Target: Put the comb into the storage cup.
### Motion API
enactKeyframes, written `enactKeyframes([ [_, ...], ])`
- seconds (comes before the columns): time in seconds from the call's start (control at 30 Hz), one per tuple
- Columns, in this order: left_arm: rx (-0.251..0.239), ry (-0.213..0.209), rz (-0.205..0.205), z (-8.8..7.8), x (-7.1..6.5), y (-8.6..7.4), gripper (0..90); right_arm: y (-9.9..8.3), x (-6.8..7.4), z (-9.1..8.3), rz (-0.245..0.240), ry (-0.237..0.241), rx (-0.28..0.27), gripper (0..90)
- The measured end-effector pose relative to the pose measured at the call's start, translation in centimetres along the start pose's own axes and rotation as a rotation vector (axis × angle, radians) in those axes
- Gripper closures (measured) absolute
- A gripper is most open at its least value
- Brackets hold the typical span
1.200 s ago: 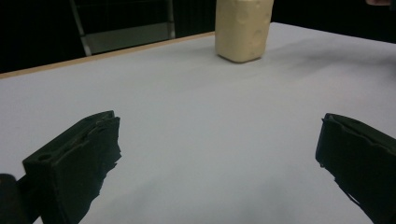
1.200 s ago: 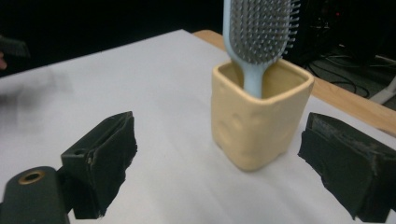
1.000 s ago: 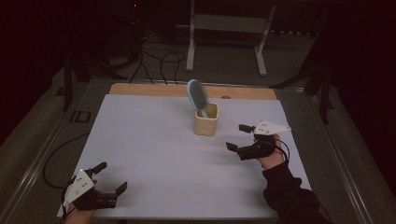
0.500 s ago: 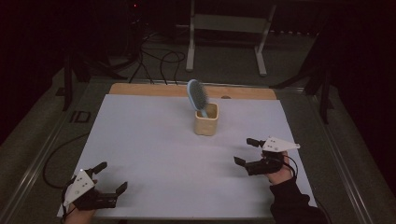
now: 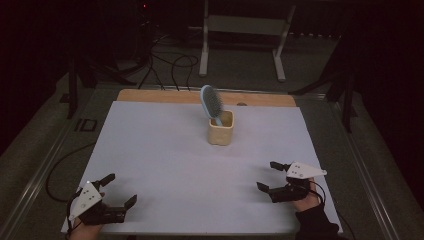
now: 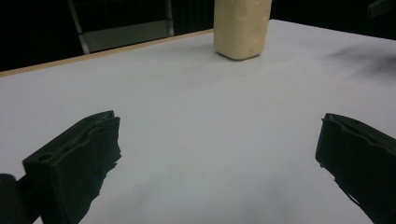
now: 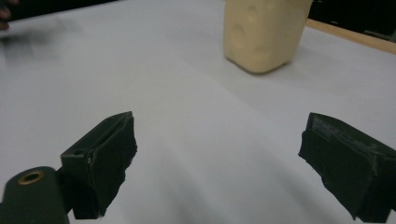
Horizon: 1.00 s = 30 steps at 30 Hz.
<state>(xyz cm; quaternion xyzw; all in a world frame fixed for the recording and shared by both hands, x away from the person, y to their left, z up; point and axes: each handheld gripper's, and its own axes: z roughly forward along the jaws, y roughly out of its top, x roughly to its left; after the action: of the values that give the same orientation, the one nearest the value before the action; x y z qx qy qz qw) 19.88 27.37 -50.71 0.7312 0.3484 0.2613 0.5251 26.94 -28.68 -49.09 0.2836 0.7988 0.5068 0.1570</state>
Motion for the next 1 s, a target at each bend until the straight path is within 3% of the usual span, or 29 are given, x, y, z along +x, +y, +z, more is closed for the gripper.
enactKeyframes([
  [0.27, -0.002, -0.001, -0.002, 0.0, 0.0, 0.0, 0.0, -1.3, 0.6, -0.6, 0.007, 0.014, -0.011, 9.6],
  [0.57, 0.003, -0.004, 0.004, 0.1, -0.1, 0.0, 0.0, -3.1, 0.4, -1.1, 0.045, -0.038, 0.007, 9.6],
  [0.7, 0.007, -0.007, 0.007, 0.1, -0.1, 0.0, 0.0, -3.2, 0.1, -0.9, 0.039, -0.073, 0.016, 9.6],
  [1.0, 0.004, -0.008, 0.004, 0.1, -0.1, 0.0, 0.0, -3.5, -0.3, -0.2, 0.037, -0.084, 0.033, 9.6],
])
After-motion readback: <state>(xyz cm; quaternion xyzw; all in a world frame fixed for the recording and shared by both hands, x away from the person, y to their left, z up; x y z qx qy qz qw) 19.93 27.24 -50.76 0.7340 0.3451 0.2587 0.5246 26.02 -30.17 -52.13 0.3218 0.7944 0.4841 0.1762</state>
